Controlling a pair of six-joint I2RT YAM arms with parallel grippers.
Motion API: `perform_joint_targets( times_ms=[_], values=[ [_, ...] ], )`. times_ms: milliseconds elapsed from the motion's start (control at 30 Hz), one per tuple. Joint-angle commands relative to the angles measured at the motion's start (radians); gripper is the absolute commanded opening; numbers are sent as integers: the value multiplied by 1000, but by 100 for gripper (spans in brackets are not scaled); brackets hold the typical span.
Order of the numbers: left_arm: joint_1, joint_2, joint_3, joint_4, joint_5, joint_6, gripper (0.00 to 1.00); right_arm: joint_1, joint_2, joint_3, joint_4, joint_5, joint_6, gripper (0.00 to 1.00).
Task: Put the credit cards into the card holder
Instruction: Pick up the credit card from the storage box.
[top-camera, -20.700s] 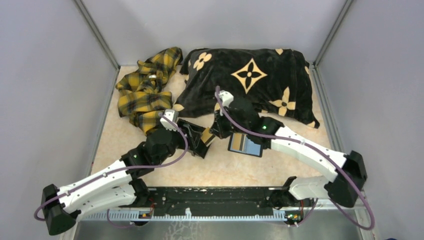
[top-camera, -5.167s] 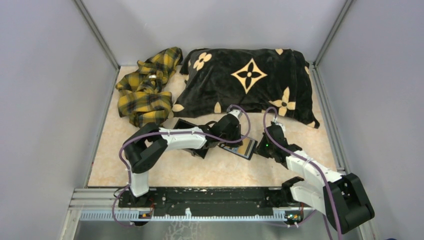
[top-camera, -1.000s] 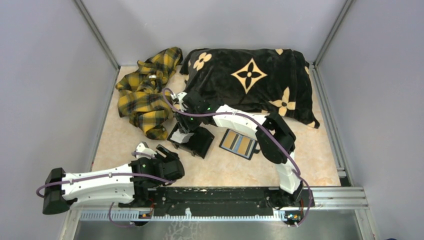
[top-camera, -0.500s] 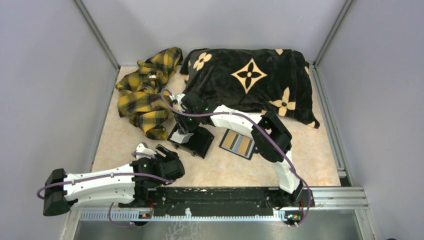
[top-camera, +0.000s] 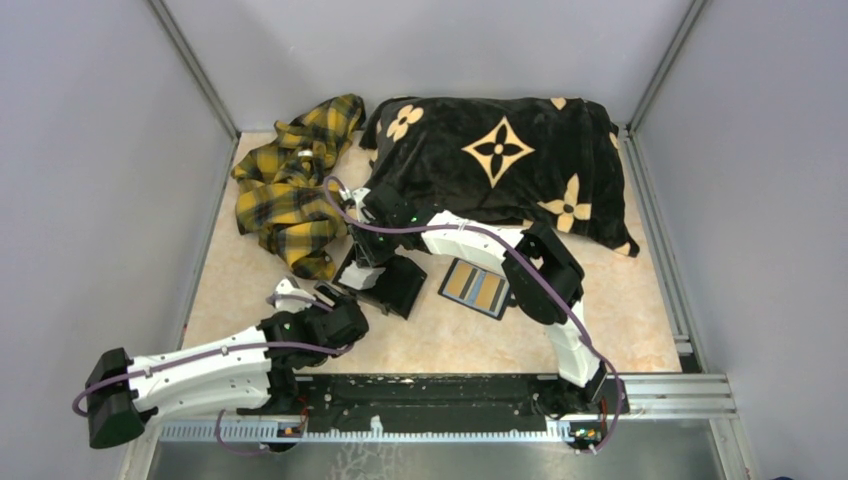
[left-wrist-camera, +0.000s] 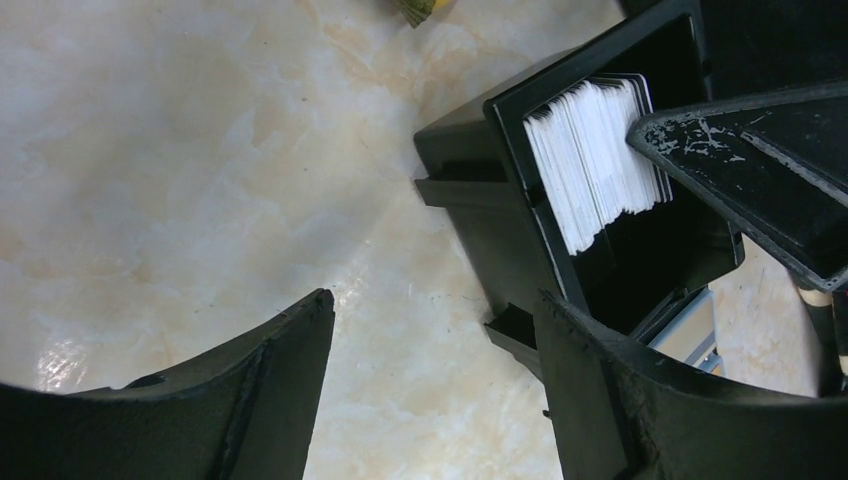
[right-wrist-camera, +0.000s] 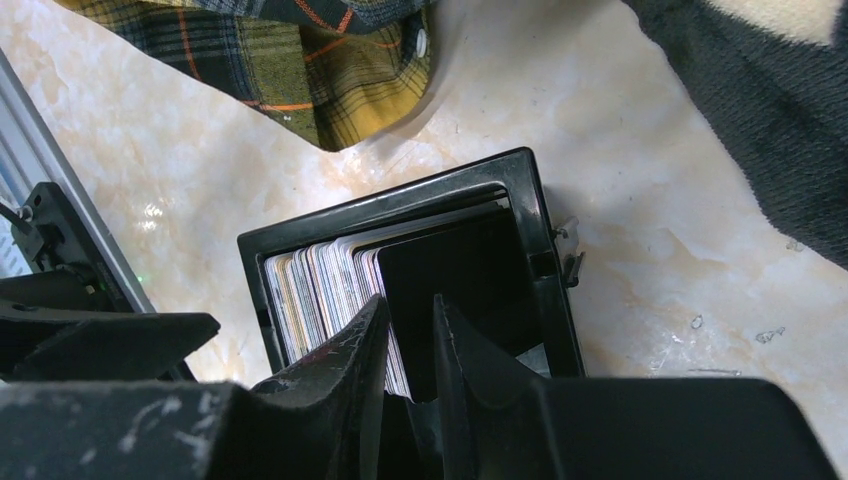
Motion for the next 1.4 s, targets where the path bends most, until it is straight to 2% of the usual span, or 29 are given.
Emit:
perform_joint_targets(
  times_ms=[0,733,1367],
  values=[
    [26,-5,-9,60,9,84,79,18,-41,-11,-14,-27,13,23],
    [91,21,8,170,55,213,79,22,-109,-13,-32,-16,16,19],
    [99,24,37,175,58,259,80,22,-165,-17,-54,36,6,8]
  ],
)
